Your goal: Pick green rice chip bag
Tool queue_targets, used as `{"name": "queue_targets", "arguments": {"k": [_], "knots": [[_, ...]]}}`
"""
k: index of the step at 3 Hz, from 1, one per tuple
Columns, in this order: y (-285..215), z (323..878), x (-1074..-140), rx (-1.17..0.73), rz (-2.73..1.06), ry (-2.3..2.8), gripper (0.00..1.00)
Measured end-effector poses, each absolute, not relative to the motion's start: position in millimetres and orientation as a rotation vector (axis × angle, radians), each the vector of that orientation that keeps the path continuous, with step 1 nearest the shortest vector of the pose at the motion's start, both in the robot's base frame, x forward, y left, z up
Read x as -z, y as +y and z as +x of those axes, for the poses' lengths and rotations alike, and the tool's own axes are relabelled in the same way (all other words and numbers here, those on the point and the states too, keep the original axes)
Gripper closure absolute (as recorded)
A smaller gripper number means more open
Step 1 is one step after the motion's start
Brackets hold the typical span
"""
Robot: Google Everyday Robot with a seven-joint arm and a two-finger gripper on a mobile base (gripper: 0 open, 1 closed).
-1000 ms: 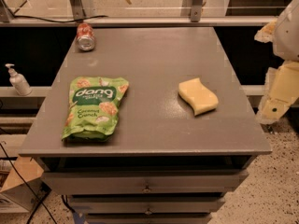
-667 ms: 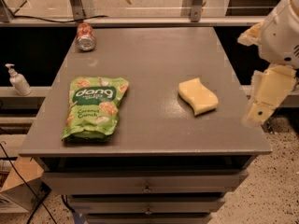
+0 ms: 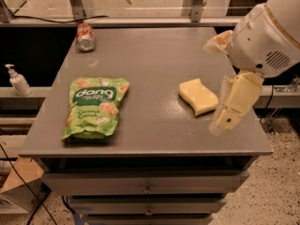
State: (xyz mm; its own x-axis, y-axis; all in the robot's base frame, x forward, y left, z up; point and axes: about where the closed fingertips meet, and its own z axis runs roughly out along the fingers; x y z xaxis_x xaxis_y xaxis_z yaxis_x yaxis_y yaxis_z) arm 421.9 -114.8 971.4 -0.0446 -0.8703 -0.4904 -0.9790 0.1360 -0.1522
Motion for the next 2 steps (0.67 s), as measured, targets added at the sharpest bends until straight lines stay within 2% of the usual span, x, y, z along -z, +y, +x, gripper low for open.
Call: {"name": "queue_targets", "arguments": {"k": [1, 2], "knots": [[-110, 423, -969, -0.275, -1.797, 1.958, 0.0], [-77, 424, -954, -0.346, -1.814, 1.906, 0.0]]}}
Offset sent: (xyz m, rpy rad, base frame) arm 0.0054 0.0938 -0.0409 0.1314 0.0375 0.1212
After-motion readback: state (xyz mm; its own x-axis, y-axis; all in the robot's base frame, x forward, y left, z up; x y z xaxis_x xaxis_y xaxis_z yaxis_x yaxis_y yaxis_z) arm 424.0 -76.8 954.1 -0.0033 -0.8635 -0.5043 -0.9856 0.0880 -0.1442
